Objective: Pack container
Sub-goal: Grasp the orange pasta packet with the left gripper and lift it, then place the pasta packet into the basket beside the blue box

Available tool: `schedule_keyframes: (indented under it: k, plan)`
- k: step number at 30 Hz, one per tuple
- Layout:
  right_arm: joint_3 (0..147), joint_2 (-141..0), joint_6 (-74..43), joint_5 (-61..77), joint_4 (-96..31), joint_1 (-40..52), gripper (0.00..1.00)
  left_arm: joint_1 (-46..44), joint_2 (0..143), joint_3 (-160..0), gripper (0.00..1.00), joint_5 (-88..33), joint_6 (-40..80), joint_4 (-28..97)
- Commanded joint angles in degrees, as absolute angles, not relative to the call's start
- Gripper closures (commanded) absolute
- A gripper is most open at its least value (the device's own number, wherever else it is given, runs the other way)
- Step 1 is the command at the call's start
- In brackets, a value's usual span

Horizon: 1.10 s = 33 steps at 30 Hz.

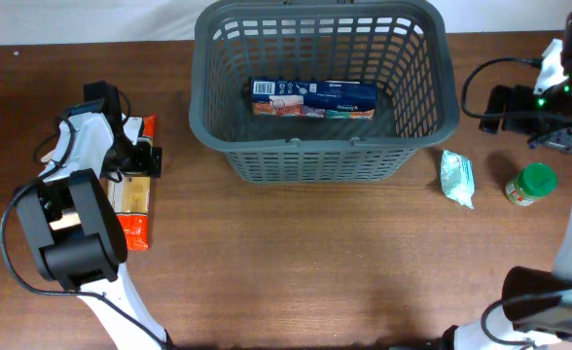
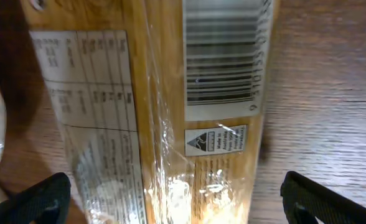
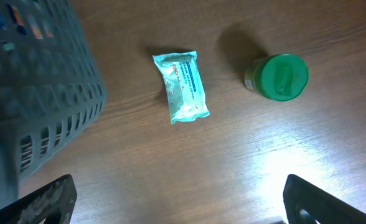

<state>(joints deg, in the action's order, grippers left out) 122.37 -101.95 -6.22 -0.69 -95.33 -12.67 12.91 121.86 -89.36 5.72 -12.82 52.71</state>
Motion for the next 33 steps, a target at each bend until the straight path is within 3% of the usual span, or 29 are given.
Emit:
schedule_keyframes:
  k: [1,4,6,7,8,9,10,19,26,33]
  plan:
    - [122.80,-103.02,-6.24,-1.80,-95.15,-12.40,0.01,13.45,123.59,-86.94,0.00,6.46,-13.54,52.21]
    - [122.80,-103.26,-6.22,-1.80,-95.15,-12.40,0.01,13.45,124.92,-86.91,0.10,6.20,-13.54,52.31]
    - [122.80,-103.28,-6.22,-1.80,-95.15,-12.40,0.01,13.45,125.58,-86.91,0.31,6.20,-13.54,52.34]
    - [122.80,-103.28,-6.22,-1.80,-95.15,-12.40,0.01,13.45,125.86,-86.91,0.48,6.22,-13.54,52.31]
    - [122.80,-103.28,-6.22,-1.80,-95.13,-12.40,0.01,13.45,125.91,-86.91,0.60,6.22,-13.54,52.27]
    - [122.80,-103.28,-6.24,-1.80,-95.13,-12.40,0.01,13.45,125.91,-86.94,0.93,6.22,-13.54,52.25]
    - [122.80,-103.28,-6.22,-1.80,-95.15,-12.40,0.01,13.39,125.91,-87.09,0.98,6.22,-13.54,52.36]
    - [122.80,-103.28,-6.24,-1.78,-95.13,-12.40,0.01,11.90,125.89,-104.92,0.98,6.50,-13.58,65.58]
    - [122.80,-103.28,-6.24,-1.78,-95.13,-12.40,0.01,8.69,125.89,-137.53,0.98,6.44,-13.56,81.41]
    - [122.80,-103.28,-6.24,-1.80,-95.15,-12.40,0.01,0.23,125.89,-167.28,0.99,6.44,-20.40,84.49]
